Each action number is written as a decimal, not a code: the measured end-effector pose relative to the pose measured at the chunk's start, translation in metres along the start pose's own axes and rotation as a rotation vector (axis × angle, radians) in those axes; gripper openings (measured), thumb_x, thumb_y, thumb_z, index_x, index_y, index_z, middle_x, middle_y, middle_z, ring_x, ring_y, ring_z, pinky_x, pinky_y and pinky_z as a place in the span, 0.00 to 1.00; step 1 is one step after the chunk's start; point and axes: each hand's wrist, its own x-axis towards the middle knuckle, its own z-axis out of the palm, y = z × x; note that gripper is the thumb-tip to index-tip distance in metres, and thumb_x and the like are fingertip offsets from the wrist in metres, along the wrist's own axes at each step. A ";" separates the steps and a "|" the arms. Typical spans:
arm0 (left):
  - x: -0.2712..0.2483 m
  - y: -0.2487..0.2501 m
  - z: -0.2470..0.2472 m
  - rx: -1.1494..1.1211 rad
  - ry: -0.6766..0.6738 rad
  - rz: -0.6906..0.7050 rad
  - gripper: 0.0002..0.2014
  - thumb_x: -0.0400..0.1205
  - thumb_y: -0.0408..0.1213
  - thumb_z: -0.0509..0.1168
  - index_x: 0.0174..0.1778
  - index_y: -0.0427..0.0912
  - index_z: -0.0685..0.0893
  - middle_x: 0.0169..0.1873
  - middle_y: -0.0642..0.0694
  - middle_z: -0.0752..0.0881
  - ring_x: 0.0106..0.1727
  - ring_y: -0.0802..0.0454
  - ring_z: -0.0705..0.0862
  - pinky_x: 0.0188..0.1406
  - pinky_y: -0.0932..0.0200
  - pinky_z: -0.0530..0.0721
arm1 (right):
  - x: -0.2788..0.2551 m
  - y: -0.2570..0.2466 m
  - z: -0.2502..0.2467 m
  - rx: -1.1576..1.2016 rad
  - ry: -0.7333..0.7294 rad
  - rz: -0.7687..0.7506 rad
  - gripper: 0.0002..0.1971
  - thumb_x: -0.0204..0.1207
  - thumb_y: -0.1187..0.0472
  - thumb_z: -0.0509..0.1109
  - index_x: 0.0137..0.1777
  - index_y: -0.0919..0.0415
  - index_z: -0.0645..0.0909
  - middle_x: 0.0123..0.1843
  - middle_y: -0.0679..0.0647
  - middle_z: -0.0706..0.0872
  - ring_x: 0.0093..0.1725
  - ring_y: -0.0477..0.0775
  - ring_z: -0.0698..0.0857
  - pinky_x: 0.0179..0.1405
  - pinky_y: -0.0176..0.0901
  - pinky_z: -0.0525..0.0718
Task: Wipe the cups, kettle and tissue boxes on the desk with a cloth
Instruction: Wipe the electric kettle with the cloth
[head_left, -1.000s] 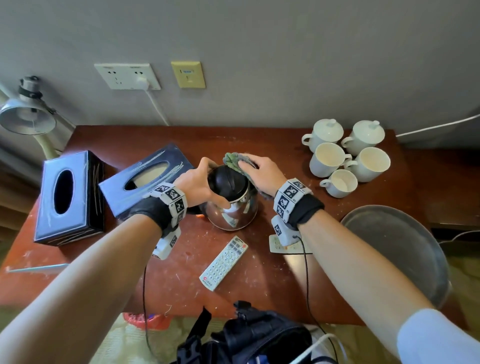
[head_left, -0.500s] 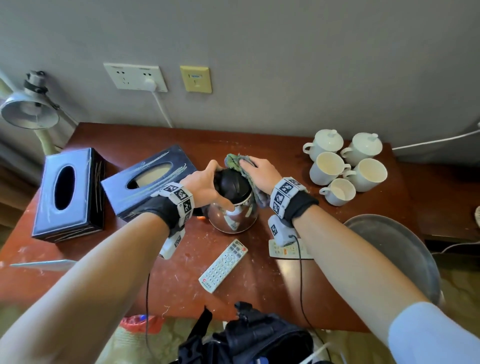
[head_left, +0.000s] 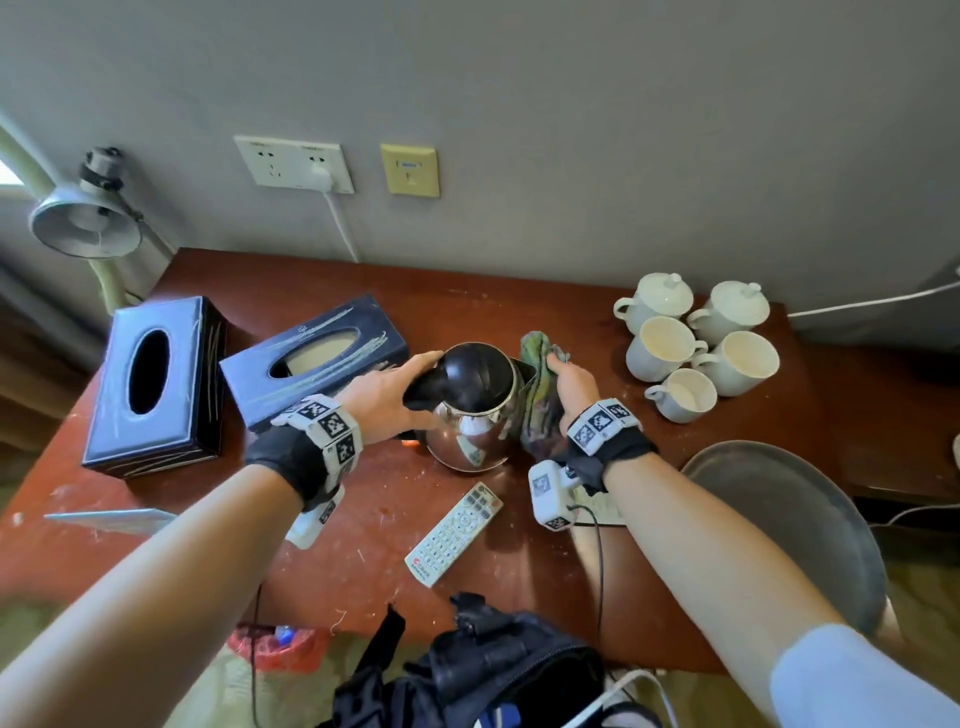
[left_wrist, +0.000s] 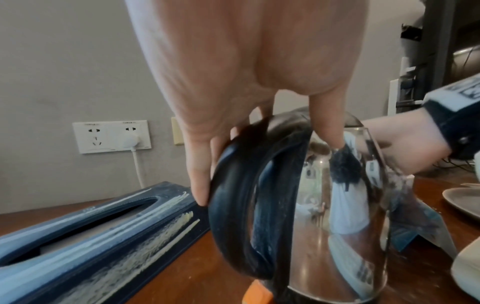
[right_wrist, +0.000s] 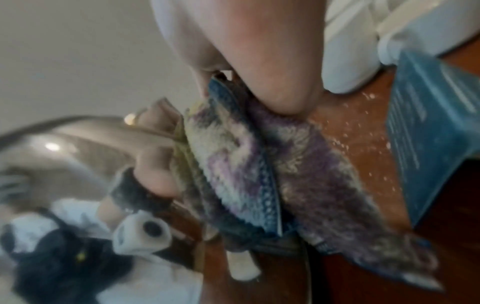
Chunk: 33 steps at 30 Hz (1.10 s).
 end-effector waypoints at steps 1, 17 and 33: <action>0.000 0.001 0.002 0.004 0.018 -0.009 0.40 0.79 0.54 0.72 0.84 0.62 0.58 0.70 0.47 0.82 0.67 0.44 0.82 0.65 0.51 0.77 | 0.002 0.003 0.006 0.016 -0.010 0.036 0.23 0.83 0.50 0.66 0.68 0.70 0.80 0.66 0.64 0.85 0.65 0.64 0.84 0.69 0.59 0.81; 0.049 0.074 0.041 -0.158 0.121 -0.175 0.29 0.81 0.55 0.68 0.72 0.53 0.59 0.55 0.40 0.87 0.49 0.36 0.87 0.49 0.47 0.85 | -0.021 -0.050 -0.045 0.099 0.201 -0.045 0.22 0.85 0.49 0.63 0.64 0.69 0.81 0.58 0.62 0.83 0.56 0.59 0.81 0.65 0.54 0.80; 0.133 0.165 0.046 -0.680 0.066 -0.229 0.33 0.80 0.41 0.73 0.73 0.47 0.58 0.66 0.41 0.78 0.54 0.31 0.84 0.43 0.30 0.89 | 0.008 -0.055 -0.146 0.193 0.318 -0.033 0.15 0.82 0.54 0.68 0.56 0.67 0.82 0.50 0.62 0.89 0.53 0.62 0.88 0.63 0.54 0.84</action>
